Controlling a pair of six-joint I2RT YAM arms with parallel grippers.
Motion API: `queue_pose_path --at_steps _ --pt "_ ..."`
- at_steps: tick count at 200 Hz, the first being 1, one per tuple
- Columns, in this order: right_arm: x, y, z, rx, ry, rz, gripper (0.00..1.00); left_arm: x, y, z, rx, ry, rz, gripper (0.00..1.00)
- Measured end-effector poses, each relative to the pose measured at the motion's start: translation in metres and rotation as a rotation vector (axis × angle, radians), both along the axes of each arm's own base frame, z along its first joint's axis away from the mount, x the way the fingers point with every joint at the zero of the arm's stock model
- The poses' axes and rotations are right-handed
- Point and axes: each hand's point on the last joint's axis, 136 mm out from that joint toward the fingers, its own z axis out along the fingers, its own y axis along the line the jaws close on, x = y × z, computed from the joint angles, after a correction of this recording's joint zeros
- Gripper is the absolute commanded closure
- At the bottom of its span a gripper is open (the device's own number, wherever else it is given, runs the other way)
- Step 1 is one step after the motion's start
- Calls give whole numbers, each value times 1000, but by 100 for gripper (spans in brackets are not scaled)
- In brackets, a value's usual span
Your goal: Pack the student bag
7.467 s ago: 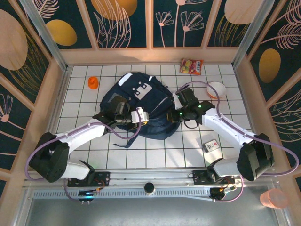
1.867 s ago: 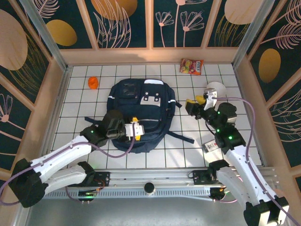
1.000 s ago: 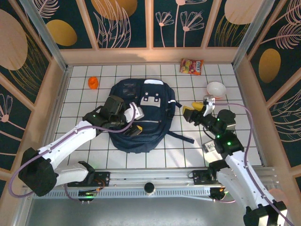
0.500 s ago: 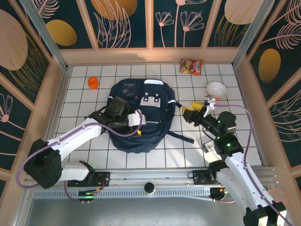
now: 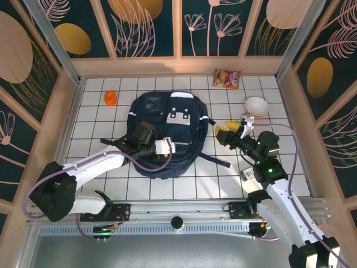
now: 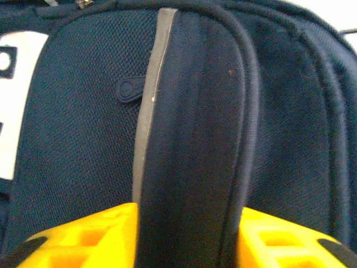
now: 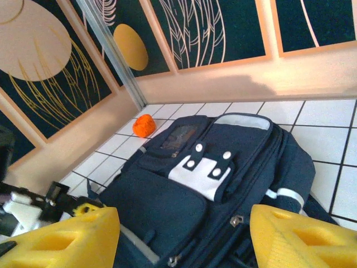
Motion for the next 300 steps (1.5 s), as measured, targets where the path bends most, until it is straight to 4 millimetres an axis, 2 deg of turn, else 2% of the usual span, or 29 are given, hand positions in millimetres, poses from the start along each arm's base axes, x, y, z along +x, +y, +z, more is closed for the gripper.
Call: queue_pose_path --at_steps 10,20,45,83,99,133,193,265,300 --pt "1 0 -2 -24 -13 2 37 1 -1 10 -48 -1 17 94" --pt "2 1 -5 -53 -23 7 37 2 0 22 -110 3 33 100" --pt "9 7 -24 -133 -17 40 36 3 9 40 -264 39 82 100" --pt "19 26 -76 -257 80 149 33 -6 15 35 -396 155 103 100" --pt "18 42 -94 -311 97 224 33 -8 15 37 -430 179 103 100" --pt "10 81 -116 -430 47 409 33 -10 14 42 -461 197 90 100" --pt "27 106 -127 -507 -50 550 31 -12 14 41 -448 190 72 100" --pt "28 120 -117 -415 -59 715 34 -14 14 41 -434 189 47 100" --pt "28 114 -108 -359 -37 751 38 -13 13 41 -433 187 40 100"
